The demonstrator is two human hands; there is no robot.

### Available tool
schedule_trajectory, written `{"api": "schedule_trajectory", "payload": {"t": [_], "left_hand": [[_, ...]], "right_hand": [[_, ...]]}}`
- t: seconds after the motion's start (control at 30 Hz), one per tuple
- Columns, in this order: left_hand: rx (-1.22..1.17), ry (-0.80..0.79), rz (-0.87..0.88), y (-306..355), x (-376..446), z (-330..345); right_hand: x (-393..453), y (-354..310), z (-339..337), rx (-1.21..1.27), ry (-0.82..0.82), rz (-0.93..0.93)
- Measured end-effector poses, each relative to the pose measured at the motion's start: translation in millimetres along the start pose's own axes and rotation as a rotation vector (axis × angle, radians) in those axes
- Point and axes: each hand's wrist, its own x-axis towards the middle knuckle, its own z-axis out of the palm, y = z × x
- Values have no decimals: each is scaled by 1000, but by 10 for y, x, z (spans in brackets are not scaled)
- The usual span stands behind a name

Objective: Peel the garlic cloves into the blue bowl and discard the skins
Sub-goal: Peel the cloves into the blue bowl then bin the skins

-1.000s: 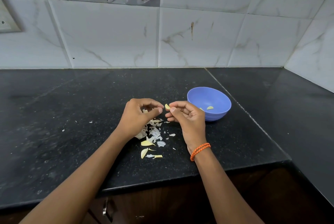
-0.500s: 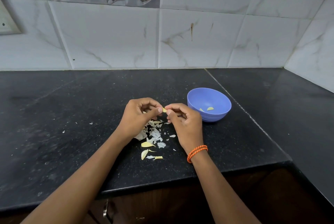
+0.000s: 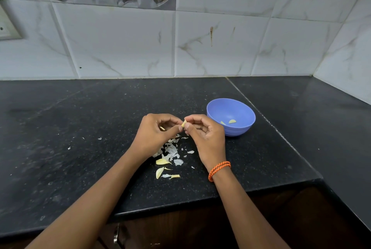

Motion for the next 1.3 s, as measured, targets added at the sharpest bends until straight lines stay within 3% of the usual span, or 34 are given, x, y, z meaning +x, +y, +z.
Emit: {"api": "schedule_trajectory", "payload": {"t": [0.37, 0.77, 1.3], "left_hand": [[405, 166, 165, 23, -19, 45], [-32, 76, 31, 61, -28, 41], [-64, 56, 38, 47, -30, 8]], "right_hand": [[19, 34, -2, -122, 55, 6], [17, 26, -20, 10, 4, -9], [52, 22, -74, 174, -71, 134]]}}
